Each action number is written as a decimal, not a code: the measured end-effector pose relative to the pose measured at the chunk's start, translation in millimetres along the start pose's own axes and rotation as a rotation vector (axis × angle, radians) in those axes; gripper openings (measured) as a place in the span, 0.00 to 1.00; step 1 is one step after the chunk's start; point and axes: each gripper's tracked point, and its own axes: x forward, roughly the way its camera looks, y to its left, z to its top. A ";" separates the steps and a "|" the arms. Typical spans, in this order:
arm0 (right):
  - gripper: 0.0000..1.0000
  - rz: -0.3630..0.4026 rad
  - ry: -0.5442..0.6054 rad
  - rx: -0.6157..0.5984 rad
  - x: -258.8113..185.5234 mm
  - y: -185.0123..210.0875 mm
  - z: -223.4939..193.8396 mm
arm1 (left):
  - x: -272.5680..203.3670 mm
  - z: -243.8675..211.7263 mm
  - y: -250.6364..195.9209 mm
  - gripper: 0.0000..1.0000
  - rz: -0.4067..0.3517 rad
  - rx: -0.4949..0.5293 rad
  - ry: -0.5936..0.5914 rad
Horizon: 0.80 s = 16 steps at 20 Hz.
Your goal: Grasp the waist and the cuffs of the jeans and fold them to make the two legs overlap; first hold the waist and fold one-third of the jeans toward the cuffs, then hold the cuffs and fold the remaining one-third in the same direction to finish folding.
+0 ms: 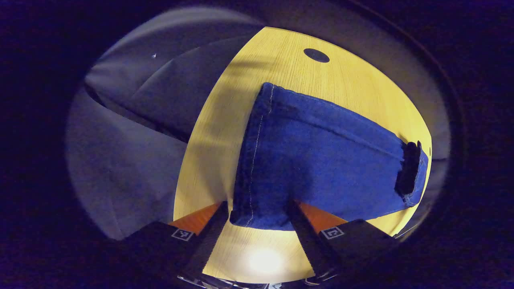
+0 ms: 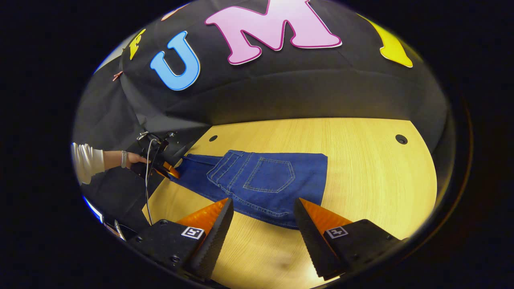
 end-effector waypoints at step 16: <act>0.93 -0.005 -0.100 0.062 -29.3 -14.7 39.2 | -161.5 39.2 -130.6 0.06 -0.199 0.186 -0.395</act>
